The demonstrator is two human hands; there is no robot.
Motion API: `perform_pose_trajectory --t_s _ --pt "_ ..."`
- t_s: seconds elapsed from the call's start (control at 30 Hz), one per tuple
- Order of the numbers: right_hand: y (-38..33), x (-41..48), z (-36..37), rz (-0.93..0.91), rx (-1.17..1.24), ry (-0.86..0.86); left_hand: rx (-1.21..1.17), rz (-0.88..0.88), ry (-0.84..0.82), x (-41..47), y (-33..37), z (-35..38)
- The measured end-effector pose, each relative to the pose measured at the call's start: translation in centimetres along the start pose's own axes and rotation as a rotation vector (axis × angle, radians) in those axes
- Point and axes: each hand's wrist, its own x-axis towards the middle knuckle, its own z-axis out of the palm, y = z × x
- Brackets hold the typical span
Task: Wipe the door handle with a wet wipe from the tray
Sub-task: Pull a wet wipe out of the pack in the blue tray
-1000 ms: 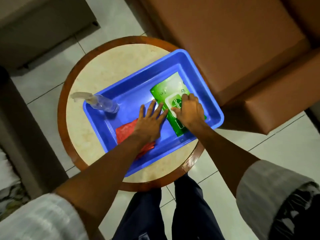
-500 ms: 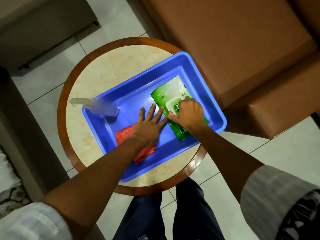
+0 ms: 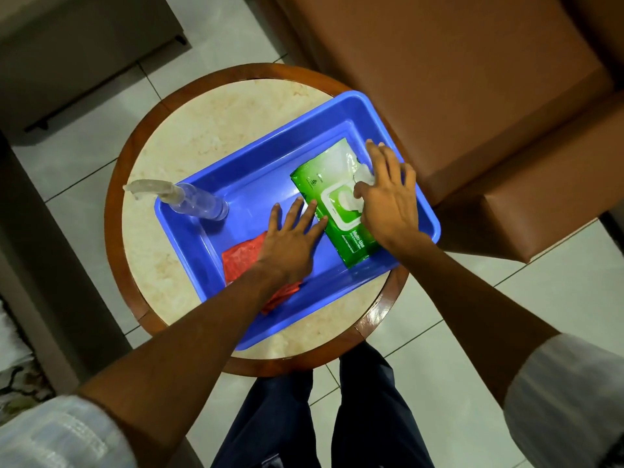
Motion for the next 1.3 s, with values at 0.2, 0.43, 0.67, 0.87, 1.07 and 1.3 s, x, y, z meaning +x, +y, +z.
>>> perform_pose_trajectory --t_s 0.2,0.43,0.67,0.87,1.07,1.3 --pt "-1.2 0.3 1.5 0.069 -0.103 -0.112 -0.041 -0.043 0.112 0.0 0.7 -0.4" --pt "-1.4 0.3 1.4 0.138 0.028 -0.065 -0.090 -0.063 0.057 -0.2 0.7 0.2" --pt "-1.2 -1.2 1.5 0.068 0.133 -0.013 -0.018 -0.020 0.023 0.0 0.1 0.1" --pt "-1.4 -3.4 0.4 0.078 0.365 0.192 -0.003 -0.008 0.022 0.1 0.0 0.8" --pt "-0.7 -5.6 0.7 0.187 0.474 0.112 -0.084 -0.028 0.044 0.1 -0.5 0.5" --pt "-0.9 -4.8 3.3 -0.011 0.223 -0.115 -0.013 0.051 0.088 0.3 -1.3 -0.9"
